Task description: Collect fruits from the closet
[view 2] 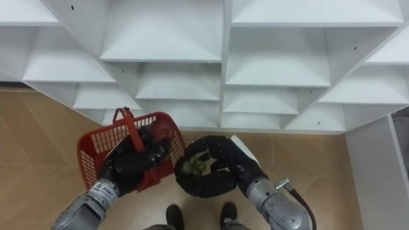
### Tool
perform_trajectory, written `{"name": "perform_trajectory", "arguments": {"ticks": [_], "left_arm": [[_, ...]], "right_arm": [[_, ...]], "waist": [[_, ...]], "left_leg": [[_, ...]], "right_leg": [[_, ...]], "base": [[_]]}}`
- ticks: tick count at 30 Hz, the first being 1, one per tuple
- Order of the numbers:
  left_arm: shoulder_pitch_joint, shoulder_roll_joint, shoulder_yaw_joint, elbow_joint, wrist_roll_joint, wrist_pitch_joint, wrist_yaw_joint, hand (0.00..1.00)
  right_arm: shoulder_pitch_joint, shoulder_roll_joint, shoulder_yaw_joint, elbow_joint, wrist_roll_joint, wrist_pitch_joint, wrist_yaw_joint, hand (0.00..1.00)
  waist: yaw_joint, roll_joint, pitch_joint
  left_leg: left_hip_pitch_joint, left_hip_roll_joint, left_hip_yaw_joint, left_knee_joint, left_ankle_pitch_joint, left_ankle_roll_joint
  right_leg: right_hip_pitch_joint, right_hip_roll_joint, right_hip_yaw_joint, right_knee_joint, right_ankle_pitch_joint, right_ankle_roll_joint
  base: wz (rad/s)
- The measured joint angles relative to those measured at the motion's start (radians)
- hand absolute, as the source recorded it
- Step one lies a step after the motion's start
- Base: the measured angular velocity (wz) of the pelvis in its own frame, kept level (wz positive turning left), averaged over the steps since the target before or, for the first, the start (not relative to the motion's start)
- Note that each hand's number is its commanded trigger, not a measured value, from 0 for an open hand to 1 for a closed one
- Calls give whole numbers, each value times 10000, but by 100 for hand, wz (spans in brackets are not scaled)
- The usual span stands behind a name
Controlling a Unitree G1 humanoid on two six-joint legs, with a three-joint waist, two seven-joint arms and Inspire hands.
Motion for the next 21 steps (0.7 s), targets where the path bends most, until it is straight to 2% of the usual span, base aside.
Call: {"name": "perform_trajectory", "arguments": {"ticks": [9,21], "left_arm": [[5,-30,-19,-17,4,-3,-13,100],[300,-28,-16,-15,3,-3,-14,100]], "right_arm": [[1,27,-28,-20,-430,0,-296,100],[0,53,-32,-22,-562,0,-392,100]], "waist": [[-41,-13,-8],[-31,-13,-8]], "left_leg": [[27,4,-2,84,1,4],[13,6,-2,89,-1,5]], "right_leg": [[11,3,51,40,-1,-1],[10,3,45,26,0,-2]], "base": [[0],[0]]}}
